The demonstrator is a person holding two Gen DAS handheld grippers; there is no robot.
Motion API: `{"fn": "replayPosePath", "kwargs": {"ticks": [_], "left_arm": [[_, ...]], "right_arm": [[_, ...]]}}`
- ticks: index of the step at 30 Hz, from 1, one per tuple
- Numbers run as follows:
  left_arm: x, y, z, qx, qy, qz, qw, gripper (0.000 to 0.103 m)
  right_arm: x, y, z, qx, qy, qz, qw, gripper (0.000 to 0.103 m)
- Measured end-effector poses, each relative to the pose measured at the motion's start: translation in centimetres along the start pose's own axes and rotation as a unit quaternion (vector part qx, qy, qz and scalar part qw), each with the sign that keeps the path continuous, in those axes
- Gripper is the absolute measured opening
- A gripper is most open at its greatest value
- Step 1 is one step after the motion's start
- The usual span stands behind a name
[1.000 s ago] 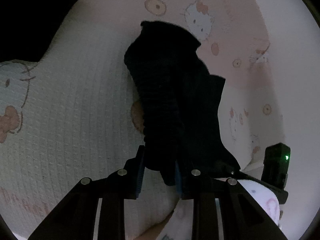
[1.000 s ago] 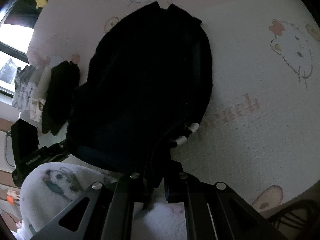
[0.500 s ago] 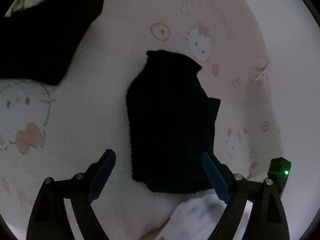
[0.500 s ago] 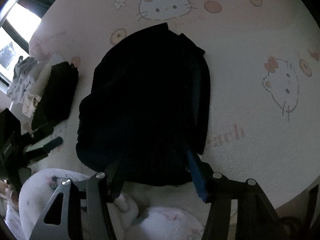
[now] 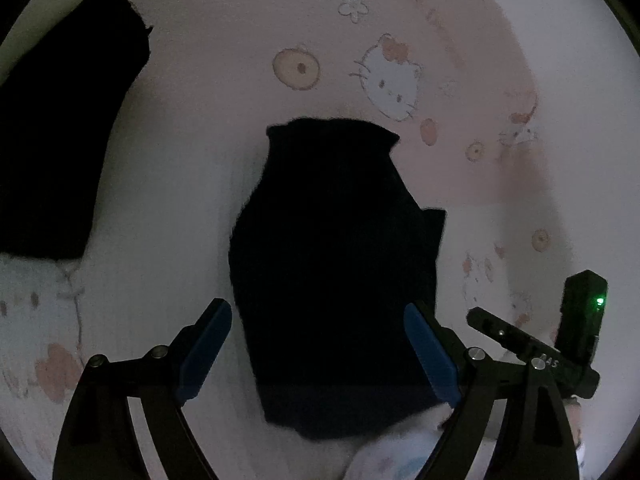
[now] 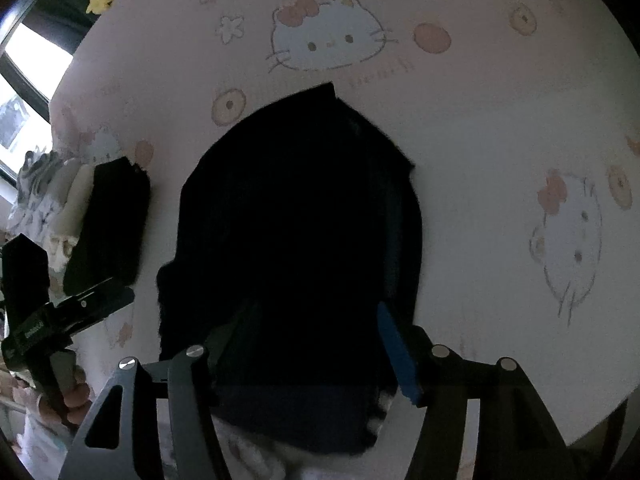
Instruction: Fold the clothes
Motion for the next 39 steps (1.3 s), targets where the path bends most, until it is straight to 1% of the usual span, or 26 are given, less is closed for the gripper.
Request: {"fn": "replayPosePath", "kwargs": {"ticks": [3, 6, 10, 13, 17, 21, 23, 26, 29, 33, 39], "left_arm": [[-0.5, -1.6, 0.5, 0.004, -0.001, -0.007, 1.0, 0.088], [-1.3, -3.3, 1.0, 0.011, -0.017, -0.012, 0.9997, 0.088], [-2.3, -5.2, 2.0, 0.006, -0.041, -0.018, 0.999, 0.088], [-2.6, -6.2, 2.7, 0.006, -0.046, -0.022, 0.9987, 0.088], [-2.6, -7.4, 3.8, 0.005, -0.042, -0.024, 0.9988, 0.088], [-2.8, -8.4, 5.2, -0.004, -0.028, -0.047, 0.9985, 0.088], [-2.8, -9.0, 5.6, 0.002, -0.022, -0.056, 0.9982, 0.088], [-3.0, -9.8, 6.2, 0.01, -0.009, -0.07, 0.9975, 0.088], [-3.2, -10.6, 6.7, 0.018, -0.009, -0.078, 0.9968, 0.088], [-3.2, -11.6, 7.2, 0.032, -0.01, -0.074, 0.9967, 0.088], [-3.2, -12.3, 8.6, 0.033, -0.016, -0.066, 0.9971, 0.088]], "right_arm": [[0.0, -1.8, 0.5, -0.002, 0.007, -0.008, 1.0, 0.062], [0.0, -3.4, 1.1, -0.005, 0.01, -0.009, 1.0, 0.062], [-0.1, -5.4, 2.1, -0.01, 0.016, -0.011, 1.0, 0.062], [-0.3, -6.9, 3.1, -0.015, 0.016, -0.01, 1.0, 0.062], [-0.4, -8.4, 4.5, -0.02, 0.001, -0.002, 1.0, 0.062], [-0.2, -10.3, 6.2, -0.024, -0.028, 0.009, 0.999, 0.062], [0.1, -11.4, 7.2, -0.025, -0.038, 0.018, 0.999, 0.062], [0.2, -13.1, 8.4, -0.021, -0.047, 0.012, 0.999, 0.062], [0.0, -14.8, 9.6, -0.02, -0.046, 0.007, 0.999, 0.062], [-0.1, -16.6, 11.4, -0.022, -0.054, 0.006, 0.998, 0.062], [-0.2, -18.3, 14.1, -0.02, -0.045, -0.009, 0.999, 0.062]]}}
Point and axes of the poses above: each gripper's, at about its wrist camera, not at the fingertips, and z roughly the way its jaws point, x to its right, y to its underside, the point moved 6 cm from there along z, roughly the way its jaws point, and after that the axes turned 4 degrees about z, right-handed, at the moved point
